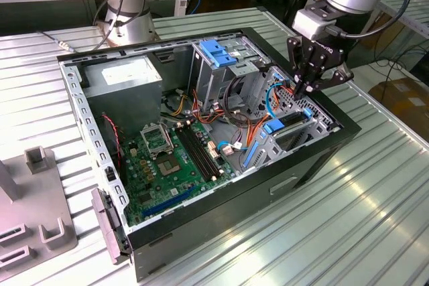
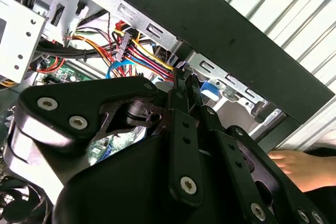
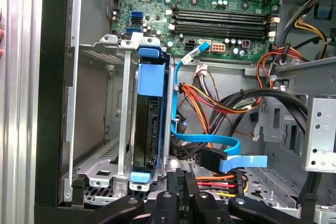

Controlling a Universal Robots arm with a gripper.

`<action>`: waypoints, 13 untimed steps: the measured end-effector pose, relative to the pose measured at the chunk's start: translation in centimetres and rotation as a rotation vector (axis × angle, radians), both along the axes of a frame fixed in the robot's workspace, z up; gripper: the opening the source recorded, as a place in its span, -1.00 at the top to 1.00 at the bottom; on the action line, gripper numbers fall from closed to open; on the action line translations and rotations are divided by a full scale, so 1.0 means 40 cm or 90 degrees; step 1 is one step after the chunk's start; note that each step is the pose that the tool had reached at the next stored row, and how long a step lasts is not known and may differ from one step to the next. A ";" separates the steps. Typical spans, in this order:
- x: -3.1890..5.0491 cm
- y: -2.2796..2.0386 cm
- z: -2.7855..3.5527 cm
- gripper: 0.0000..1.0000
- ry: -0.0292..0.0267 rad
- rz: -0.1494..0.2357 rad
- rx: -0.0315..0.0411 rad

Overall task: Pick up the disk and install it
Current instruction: 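Insert the first disk wire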

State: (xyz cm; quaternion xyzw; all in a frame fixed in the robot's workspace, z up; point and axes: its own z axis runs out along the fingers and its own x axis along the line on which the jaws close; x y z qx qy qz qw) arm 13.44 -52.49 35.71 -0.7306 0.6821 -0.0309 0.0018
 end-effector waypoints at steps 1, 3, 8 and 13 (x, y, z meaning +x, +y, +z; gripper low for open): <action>0.000 0.000 0.000 0.66 0.0000 0.000 0.0000; 0.000 0.000 0.000 0.66 0.0000 0.000 -0.0001; 0.001 0.000 0.000 0.66 0.0000 0.000 0.0000; 0.002 0.000 0.000 0.66 0.0000 0.000 0.0000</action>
